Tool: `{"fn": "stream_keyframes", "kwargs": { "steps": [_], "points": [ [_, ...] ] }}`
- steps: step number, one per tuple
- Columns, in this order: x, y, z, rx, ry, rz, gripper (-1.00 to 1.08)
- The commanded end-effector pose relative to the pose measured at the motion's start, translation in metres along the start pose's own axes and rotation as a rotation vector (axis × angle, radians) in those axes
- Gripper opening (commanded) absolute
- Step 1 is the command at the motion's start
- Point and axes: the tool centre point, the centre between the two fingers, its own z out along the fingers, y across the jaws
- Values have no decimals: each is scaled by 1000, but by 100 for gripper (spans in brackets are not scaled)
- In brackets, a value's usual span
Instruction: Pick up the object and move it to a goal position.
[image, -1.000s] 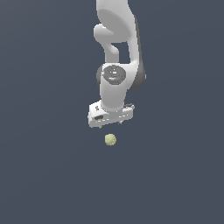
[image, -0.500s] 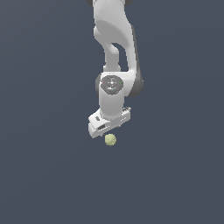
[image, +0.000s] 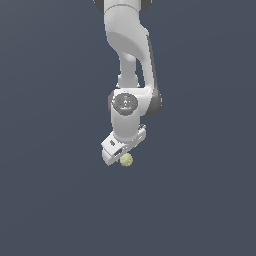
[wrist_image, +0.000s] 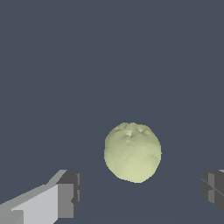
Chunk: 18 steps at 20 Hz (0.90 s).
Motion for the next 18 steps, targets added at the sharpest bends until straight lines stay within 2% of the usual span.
{"fn": "stream_keyframes", "kwargs": {
  "steps": [1, 11, 18],
  "points": [
    [1, 1, 2, 1, 4, -27, 100],
    [2, 2, 8, 2, 7, -46, 100],
    [2, 1, 41, 2, 7, -49, 100]
  ]
}}
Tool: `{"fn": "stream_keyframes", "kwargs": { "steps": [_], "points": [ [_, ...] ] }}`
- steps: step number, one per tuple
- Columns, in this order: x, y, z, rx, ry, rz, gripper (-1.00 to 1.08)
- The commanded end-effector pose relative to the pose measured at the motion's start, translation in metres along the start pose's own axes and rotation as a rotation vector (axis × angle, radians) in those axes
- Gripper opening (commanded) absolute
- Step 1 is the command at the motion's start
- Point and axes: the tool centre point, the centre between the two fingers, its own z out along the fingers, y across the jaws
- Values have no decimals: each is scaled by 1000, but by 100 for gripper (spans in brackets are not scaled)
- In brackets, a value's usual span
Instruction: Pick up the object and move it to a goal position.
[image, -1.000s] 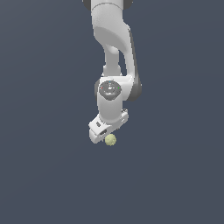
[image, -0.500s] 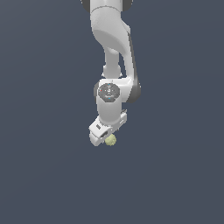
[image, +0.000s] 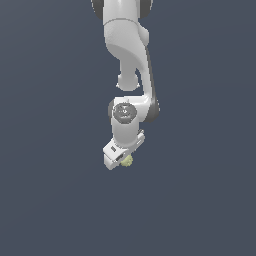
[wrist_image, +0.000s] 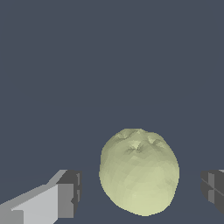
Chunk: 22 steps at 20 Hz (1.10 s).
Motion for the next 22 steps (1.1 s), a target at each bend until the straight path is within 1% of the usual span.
{"fn": "stream_keyframes", "kwargs": {
  "steps": [1, 7, 8, 22],
  "points": [
    [0, -1, 13, 0, 0, -1, 100],
    [1, 0, 22, 0, 0, -2, 100],
    [1, 0, 22, 0, 0, -2, -100],
    [0, -1, 20, 0, 0, -2, -100]
  ]
}}
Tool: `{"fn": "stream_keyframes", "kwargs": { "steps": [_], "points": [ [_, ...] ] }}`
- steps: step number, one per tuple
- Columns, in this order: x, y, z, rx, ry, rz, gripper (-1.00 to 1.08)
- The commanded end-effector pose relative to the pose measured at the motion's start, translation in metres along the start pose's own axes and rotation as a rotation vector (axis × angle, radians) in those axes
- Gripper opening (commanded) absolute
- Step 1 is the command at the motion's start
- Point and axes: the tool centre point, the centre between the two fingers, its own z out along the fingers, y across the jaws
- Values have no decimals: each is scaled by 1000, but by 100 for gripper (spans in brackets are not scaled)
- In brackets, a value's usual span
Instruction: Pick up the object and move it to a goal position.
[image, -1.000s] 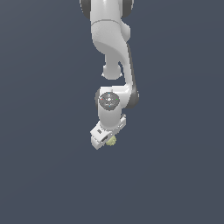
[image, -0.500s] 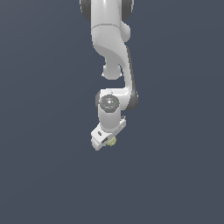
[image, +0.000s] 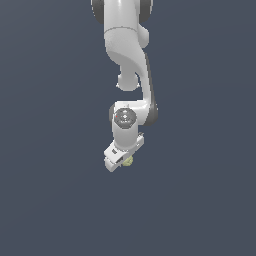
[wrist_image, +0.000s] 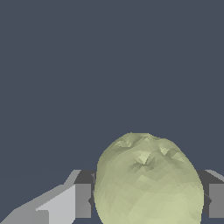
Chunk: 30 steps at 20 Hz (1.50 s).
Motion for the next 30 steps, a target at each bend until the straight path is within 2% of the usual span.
{"fn": "stream_keyframes", "kwargs": {
  "steps": [1, 11, 30],
  "points": [
    [-1, -2, -3, 0, 0, 0, -100],
    [-16, -25, -33, -1, 0, 0, -100],
    [-67, -105, -142, -2, -1, 0, -100]
  ]
}}
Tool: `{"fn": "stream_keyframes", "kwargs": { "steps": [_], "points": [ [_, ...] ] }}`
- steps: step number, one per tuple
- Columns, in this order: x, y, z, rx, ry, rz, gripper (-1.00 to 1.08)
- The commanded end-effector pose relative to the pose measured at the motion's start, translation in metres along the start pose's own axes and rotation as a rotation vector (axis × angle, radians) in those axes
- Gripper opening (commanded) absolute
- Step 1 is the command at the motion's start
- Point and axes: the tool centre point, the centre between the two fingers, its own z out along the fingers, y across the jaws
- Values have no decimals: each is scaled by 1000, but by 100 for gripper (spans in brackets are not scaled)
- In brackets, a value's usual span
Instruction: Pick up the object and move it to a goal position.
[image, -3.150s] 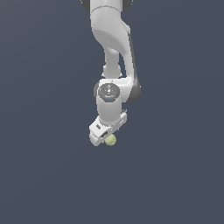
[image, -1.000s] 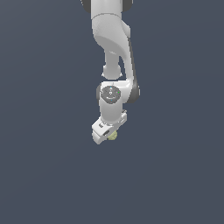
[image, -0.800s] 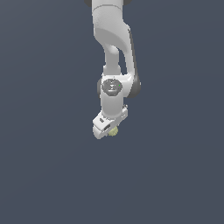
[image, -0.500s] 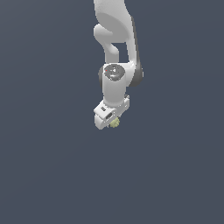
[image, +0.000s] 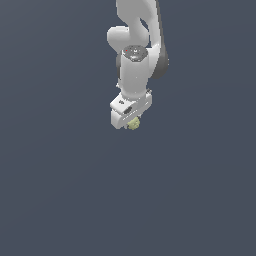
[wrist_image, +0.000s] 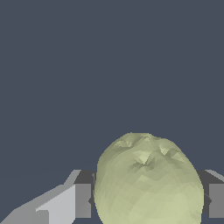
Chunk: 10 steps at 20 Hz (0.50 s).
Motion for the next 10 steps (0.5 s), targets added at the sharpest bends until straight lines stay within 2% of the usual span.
{"fn": "stream_keyframes", "kwargs": {
  "steps": [1, 10],
  "points": [
    [-5, -8, -11, 0, 0, 0, -100],
    [-13, -22, -32, 1, 0, 0, -100]
  ]
}}
